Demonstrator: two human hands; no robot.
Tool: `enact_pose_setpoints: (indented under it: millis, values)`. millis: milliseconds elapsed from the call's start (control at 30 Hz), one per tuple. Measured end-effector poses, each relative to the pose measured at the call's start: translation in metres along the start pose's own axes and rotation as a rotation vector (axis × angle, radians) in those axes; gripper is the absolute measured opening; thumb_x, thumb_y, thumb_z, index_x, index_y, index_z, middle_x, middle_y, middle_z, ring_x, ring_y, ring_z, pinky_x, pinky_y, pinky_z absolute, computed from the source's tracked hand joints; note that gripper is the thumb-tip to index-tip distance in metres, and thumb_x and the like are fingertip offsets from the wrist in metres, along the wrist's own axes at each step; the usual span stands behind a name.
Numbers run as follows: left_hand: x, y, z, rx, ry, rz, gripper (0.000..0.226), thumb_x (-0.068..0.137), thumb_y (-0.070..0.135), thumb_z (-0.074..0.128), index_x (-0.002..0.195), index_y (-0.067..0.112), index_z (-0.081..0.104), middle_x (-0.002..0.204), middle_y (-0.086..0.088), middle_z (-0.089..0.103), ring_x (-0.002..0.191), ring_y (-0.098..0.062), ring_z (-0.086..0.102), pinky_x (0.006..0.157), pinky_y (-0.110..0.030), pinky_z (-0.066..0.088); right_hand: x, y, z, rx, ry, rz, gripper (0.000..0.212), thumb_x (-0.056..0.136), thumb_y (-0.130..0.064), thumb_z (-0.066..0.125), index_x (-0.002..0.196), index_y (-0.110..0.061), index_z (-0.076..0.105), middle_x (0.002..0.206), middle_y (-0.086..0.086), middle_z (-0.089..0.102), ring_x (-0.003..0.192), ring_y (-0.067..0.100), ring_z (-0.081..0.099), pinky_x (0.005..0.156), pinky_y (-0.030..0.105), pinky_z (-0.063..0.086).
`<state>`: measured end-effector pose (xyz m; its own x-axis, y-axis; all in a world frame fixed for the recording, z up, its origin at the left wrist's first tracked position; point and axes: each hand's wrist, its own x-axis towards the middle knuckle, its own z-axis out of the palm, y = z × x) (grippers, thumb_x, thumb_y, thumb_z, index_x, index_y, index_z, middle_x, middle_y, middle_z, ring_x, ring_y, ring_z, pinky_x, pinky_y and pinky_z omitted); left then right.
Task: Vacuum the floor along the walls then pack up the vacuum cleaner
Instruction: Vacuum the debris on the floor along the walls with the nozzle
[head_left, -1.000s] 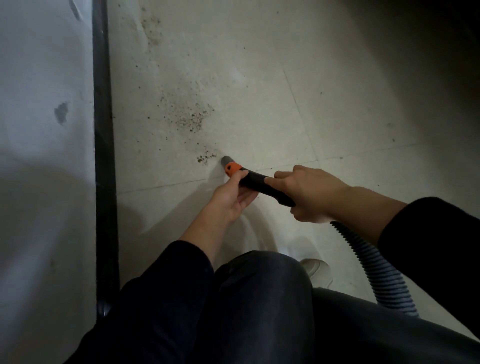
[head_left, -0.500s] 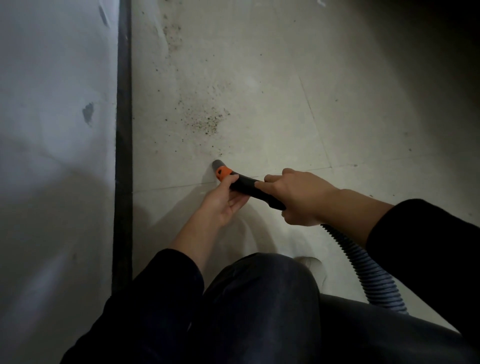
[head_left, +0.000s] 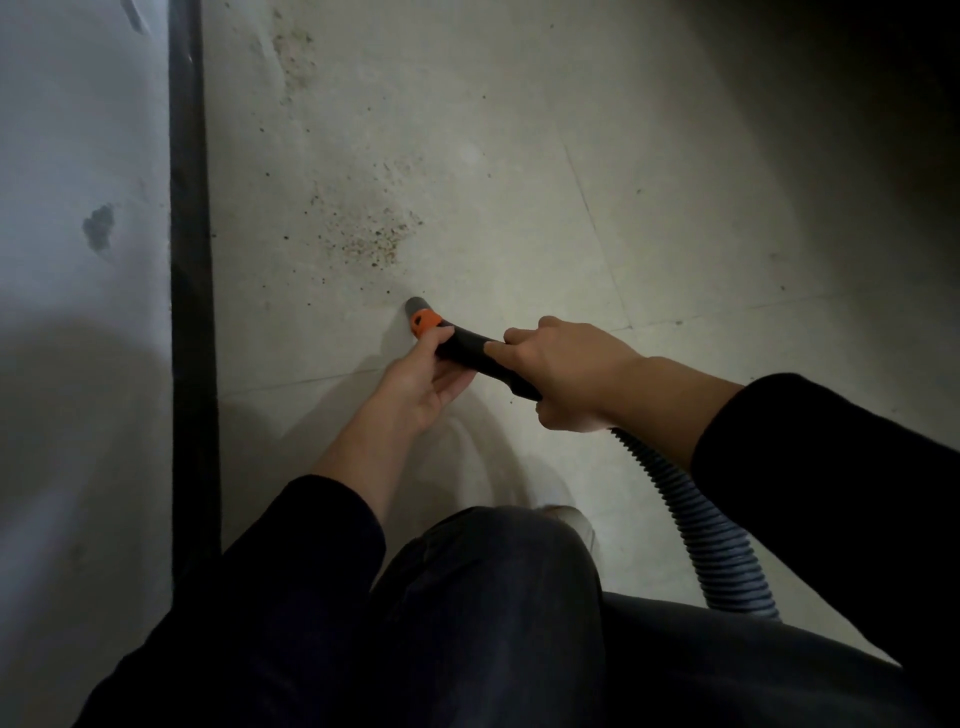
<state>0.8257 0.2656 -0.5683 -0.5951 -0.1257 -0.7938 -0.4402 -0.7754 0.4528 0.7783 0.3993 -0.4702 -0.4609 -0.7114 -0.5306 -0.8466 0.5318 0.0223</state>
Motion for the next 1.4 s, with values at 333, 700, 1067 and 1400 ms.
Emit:
enact_pose_setpoints:
  millis: [333,700,1067,1400]
  values:
    - [-0.010,-0.001,-0.017,-0.023,-0.002,0.019,0.021,0.098,0.022,0.054,0.109,0.004,0.058,0.103,-0.012,0.066,0.091,-0.017,0.066,0.070,-0.022,0.056,0.004,-0.006,-0.003,-0.004,0.023,-0.060,0.043,0.084,-0.011,0.054,0.125,-0.019,0.046,0.105,0.000,0.052,0.086,0.021,0.043,0.050,0.026,0.023]
    - [-0.021,0.013,-0.058,-0.104,0.081,0.063,0.036,0.098,0.023,0.055,0.125,-0.002,0.053,0.116,-0.017,0.064,0.095,-0.019,0.065,0.057,-0.019,0.057,0.028,-0.038,-0.020,-0.050,0.039,-0.161,0.044,0.089,-0.014,0.053,0.131,-0.020,0.045,0.104,0.000,0.050,0.083,0.019,0.040,0.048,0.026,0.019]
    - [-0.011,0.029,-0.066,-0.126,0.104,0.091,0.039,0.097,0.023,0.056,0.126,-0.002,0.052,0.110,-0.015,0.065,0.090,-0.017,0.065,0.054,-0.018,0.056,0.047,-0.046,-0.028,-0.074,0.061,-0.170,0.040,0.088,-0.014,0.054,0.128,-0.018,0.048,0.105,0.002,0.054,0.084,0.020,0.042,0.048,0.026,0.021]
    - [0.002,0.022,-0.036,-0.097,0.048,0.054,0.036,0.098,0.023,0.055,0.124,-0.001,0.053,0.100,-0.013,0.066,0.088,-0.017,0.066,0.057,-0.020,0.056,0.035,-0.019,-0.021,-0.074,0.051,-0.115,0.043,0.086,-0.015,0.055,0.128,-0.018,0.047,0.101,0.000,0.049,0.084,0.020,0.041,0.048,0.026,0.021]
